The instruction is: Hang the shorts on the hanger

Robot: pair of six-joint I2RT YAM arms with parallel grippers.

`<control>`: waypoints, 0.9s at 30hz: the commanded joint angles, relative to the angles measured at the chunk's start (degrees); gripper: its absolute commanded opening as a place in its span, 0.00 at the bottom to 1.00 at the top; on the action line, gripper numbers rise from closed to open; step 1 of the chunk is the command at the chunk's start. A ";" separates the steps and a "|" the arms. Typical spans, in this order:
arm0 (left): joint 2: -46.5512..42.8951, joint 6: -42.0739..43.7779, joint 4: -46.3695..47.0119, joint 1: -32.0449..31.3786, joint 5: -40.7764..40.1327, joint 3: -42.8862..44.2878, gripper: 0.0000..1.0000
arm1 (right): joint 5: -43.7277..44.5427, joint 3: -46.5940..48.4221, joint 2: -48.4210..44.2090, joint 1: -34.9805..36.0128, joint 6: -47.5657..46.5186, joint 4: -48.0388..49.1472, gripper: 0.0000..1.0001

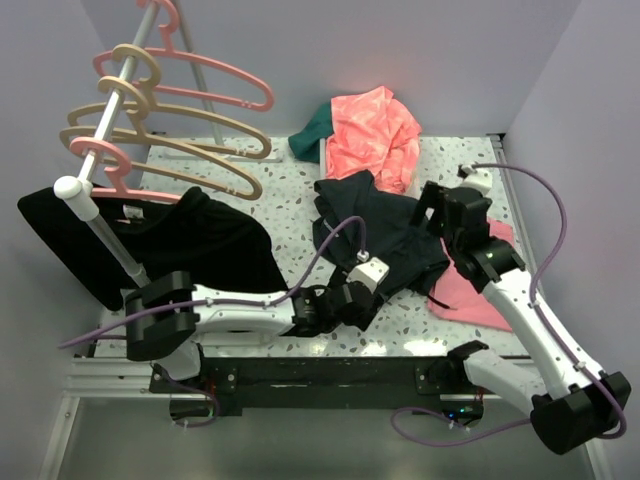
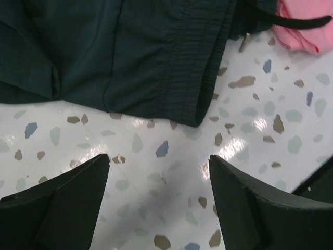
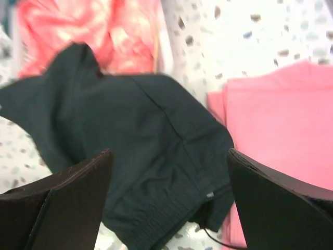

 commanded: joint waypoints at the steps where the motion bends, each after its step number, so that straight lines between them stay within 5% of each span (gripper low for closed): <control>1: 6.22 -1.11 5.48 -0.12 -8.35 6.99 0.84 | 1.40 -7.70 -1.72 -0.14 5.28 0.36 0.91; 13: 17.21 -5.42 9.70 0.14 -11.59 9.46 0.78 | 1.57 -11.32 -6.91 -0.66 5.82 -2.19 0.90; 16: 18.80 -7.44 6.55 0.58 -17.39 10.34 0.53 | 1.57 -12.20 -7.09 -0.58 6.61 -2.19 0.90; 17: 18.28 -8.66 5.50 0.67 -20.97 9.99 0.24 | 1.40 -12.81 -7.09 -0.66 6.87 -2.02 0.90; 19: 16.26 -10.51 0.67 1.46 -23.81 8.94 0.00 | 1.40 -13.43 -7.26 -0.58 7.22 -1.93 0.90; 27: -0.79 -16.84 -17.34 6.11 -31.12 4.10 0.00 | -2.89 -17.55 -10.07 -0.58 11.52 -1.13 0.82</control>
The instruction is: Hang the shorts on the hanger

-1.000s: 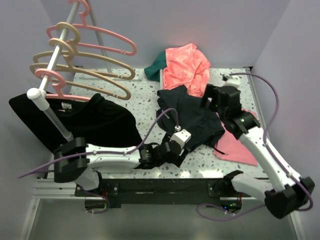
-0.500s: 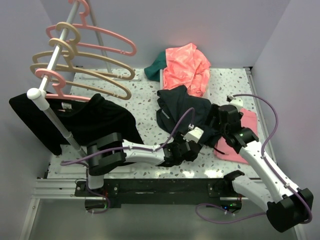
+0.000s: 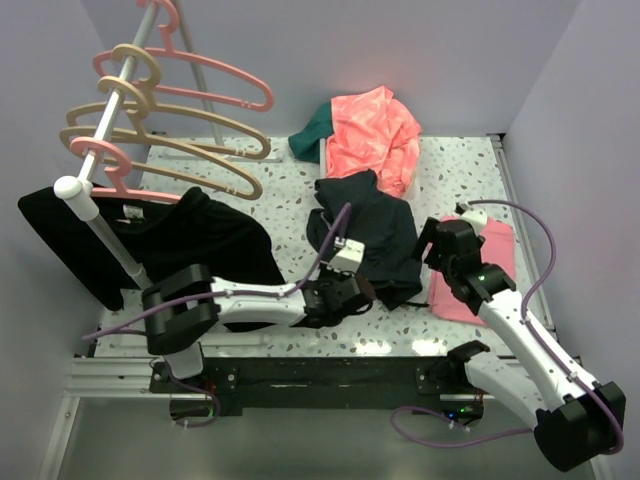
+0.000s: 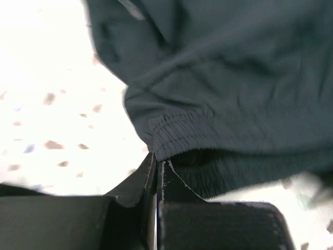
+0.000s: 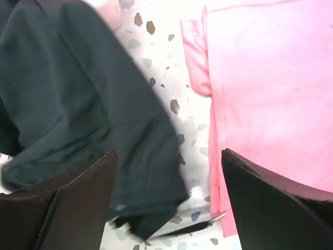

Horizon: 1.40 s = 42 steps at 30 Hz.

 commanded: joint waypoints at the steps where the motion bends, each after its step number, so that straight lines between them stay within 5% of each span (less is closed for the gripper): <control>1: -8.34 -5.02 -10.32 4.36 -6.83 1.08 0.00 | -3.02 -2.13 -3.36 -0.14 4.12 0.96 0.81; 11: -13.70 7.18 -10.07 7.02 -1.29 13.20 0.00 | -19.11 -11.78 -8.47 2.58 10.62 2.97 0.70; 18: -13.09 13.87 -9.37 6.93 -0.68 22.61 0.00 | -12.52 -15.75 -6.45 17.77 17.04 8.60 0.72; 30: -9.40 21.34 -10.77 5.26 -3.05 37.20 0.00 | -9.53 -18.21 -5.74 26.21 21.17 19.76 0.73; 42: -5.88 25.30 -12.36 3.33 -4.90 45.64 0.00 | 3.91 -18.13 3.91 39.15 23.54 32.50 0.76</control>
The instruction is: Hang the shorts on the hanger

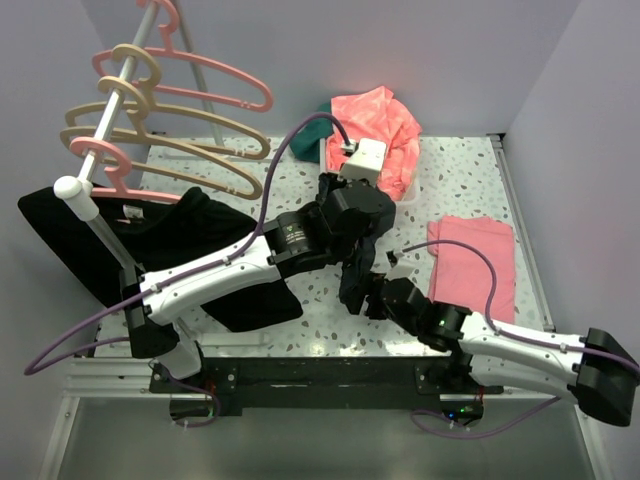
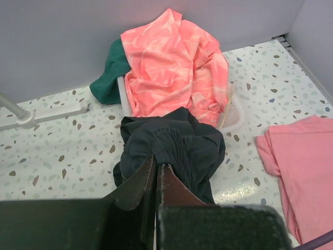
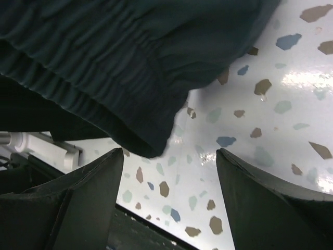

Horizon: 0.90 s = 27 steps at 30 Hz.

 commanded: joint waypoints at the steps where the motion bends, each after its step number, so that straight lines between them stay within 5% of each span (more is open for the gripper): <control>1: 0.22 2.59 0.98 -0.72 -2.30 4.22 0.00 | 8.00 -0.53 4.40 1.14 2.23 9.56 0.76; 7: 0.57 2.85 -0.34 -1.69 -3.44 5.46 0.00 | 17.22 -1.41 7.67 1.14 7.76 9.83 0.67; 19: 0.39 3.82 -1.48 -1.69 -5.46 5.37 0.00 | 17.50 -9.76 -5.77 1.14 2.16 14.32 0.65; 27: 1.18 3.73 -1.13 -1.77 -4.76 5.99 0.00 | 16.62 -9.76 -5.18 1.05 2.23 13.17 0.65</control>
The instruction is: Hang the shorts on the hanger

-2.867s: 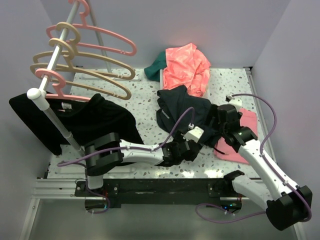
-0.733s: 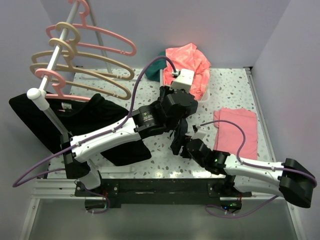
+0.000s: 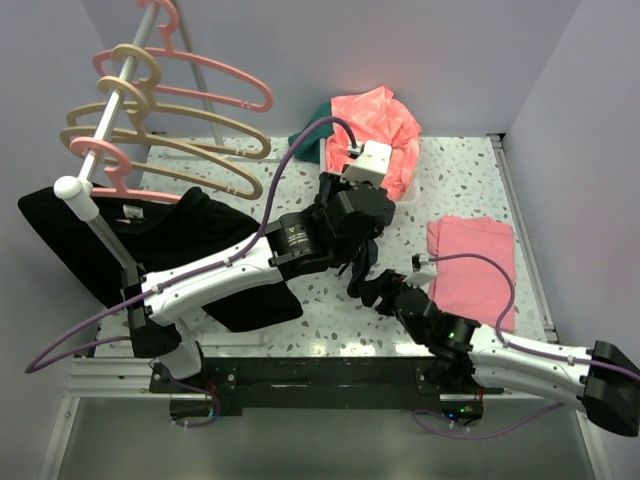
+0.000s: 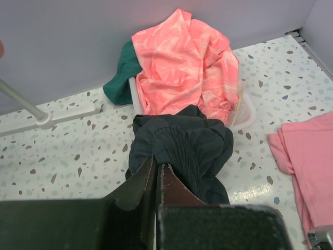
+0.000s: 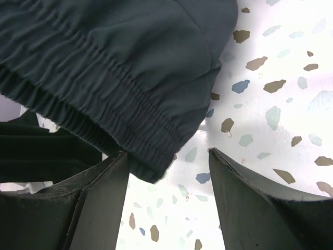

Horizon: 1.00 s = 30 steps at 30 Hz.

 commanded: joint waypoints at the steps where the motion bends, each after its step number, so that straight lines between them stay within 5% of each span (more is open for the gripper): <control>1: 0.13 1.13 1.75 -0.16 -1.15 3.38 0.00 | 2.50 -0.23 2.30 0.11 0.27 2.55 0.64; 14: 0.75 0.25 -0.62 -0.24 -0.97 4.87 0.00 | 8.99 4.51 17.33 0.20 1.67 8.62 0.62; 16: 0.66 0.08 -2.37 -0.24 -1.24 5.58 0.00 | 13.20 6.36 18.48 0.20 2.99 6.44 0.54; 17: 0.66 -0.01 -2.99 -0.24 -1.41 6.28 0.00 | 17.14 6.88 18.48 0.11 2.82 6.07 0.36; 20: -0.48 0.16 -4.22 -0.33 -1.50 7.60 0.00 | 24.44 13.46 15.42 -0.67 1.06 -5.05 0.00; 25: -3.03 2.18 -6.32 -0.33 0.25 11.81 0.00 | 33.69 32.17 5.58 -1.56 -17.62 -20.11 0.00; 30: -4.52 2.27 -9.67 -0.24 4.73 18.23 0.00 | 32.94 51.04 1.60 -2.70 -48.87 -11.87 0.00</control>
